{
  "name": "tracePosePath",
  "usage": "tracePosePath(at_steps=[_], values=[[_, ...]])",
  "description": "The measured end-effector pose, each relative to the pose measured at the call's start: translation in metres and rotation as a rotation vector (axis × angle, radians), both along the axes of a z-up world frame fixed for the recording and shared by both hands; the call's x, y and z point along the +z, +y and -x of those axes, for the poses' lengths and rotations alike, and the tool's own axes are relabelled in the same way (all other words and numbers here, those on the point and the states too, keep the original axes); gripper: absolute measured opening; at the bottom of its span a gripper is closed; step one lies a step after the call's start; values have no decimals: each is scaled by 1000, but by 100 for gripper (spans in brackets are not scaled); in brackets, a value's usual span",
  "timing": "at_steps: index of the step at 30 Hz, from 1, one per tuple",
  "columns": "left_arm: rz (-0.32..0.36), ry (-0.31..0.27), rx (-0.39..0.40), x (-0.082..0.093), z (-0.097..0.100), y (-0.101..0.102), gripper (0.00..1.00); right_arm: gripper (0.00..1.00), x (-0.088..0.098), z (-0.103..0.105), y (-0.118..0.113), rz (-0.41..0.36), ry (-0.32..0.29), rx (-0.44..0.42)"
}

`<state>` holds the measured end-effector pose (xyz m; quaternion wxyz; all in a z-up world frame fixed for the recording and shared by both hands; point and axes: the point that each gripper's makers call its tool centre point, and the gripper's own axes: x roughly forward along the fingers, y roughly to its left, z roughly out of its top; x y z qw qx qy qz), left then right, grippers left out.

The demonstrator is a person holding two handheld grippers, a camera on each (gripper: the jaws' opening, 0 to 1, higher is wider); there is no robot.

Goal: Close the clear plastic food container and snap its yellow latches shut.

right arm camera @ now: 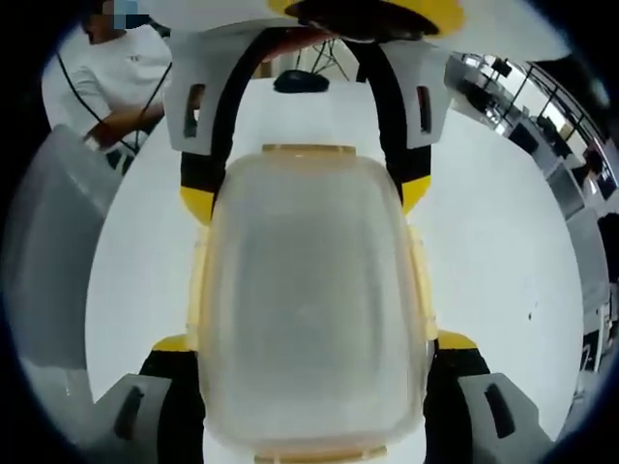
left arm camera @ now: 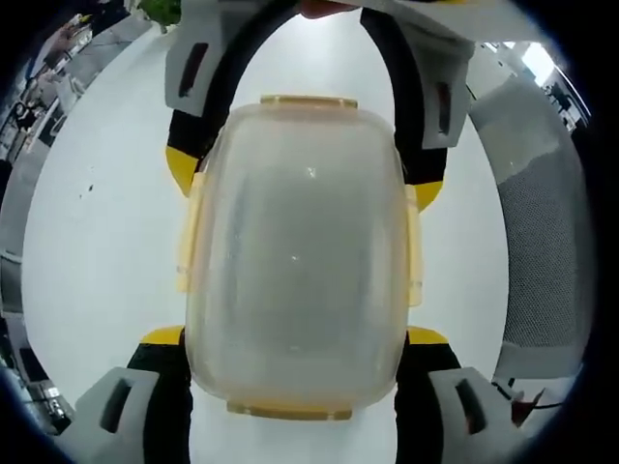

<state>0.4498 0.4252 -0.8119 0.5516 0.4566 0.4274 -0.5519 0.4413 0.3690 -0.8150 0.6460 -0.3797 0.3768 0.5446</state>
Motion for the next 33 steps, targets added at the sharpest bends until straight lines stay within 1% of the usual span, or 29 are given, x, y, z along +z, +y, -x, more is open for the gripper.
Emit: tracePosePath(at_steps=[11,15,18,19,20,21,23,24,25,26,27,28,30,33], values=[[-3,2,-4,0,1,-1,88,96,-1,0,-1,-2,-3,3],[-6,1,0,0,2,-1,89,96,0,0,-1,-6,-14,11],[-22,1,22,0,2,0,89,95,2,-2,-1,-8,-34,27],[-27,-4,22,0,3,0,90,95,3,-3,-1,-7,-41,26],[-32,-9,-10,-1,6,0,95,96,4,-6,-2,-5,-57,26],[-31,-7,-19,-3,10,-1,99,100,7,-10,-1,-22,-79,26],[-74,-32,-30,-3,9,1,99,100,9,-8,-3,-30,-66,24],[-58,-42,-38,-3,8,-3,99,100,8,-2,-2,-52,-13,7],[-41,-46,-38,0,8,-8,99,100,8,-2,-2,-51,-16,3],[-37,-46,-36,1,8,-9,99,100,7,-3,-5,-42,-35,17],[-42,-49,-35,-1,7,-8,99,100,6,-4,-5,-45,-48,30],[-43,-55,-36,-1,7,-9,99,100,6,-5,-6,-40,-48,21],[-46,-61,-44,-1,7,-8,99,100,10,-4,-5,-59,-51,22],[-45,-71,-31,0,5,-5,99,100,16,-7,-1,-89,-69,11]])
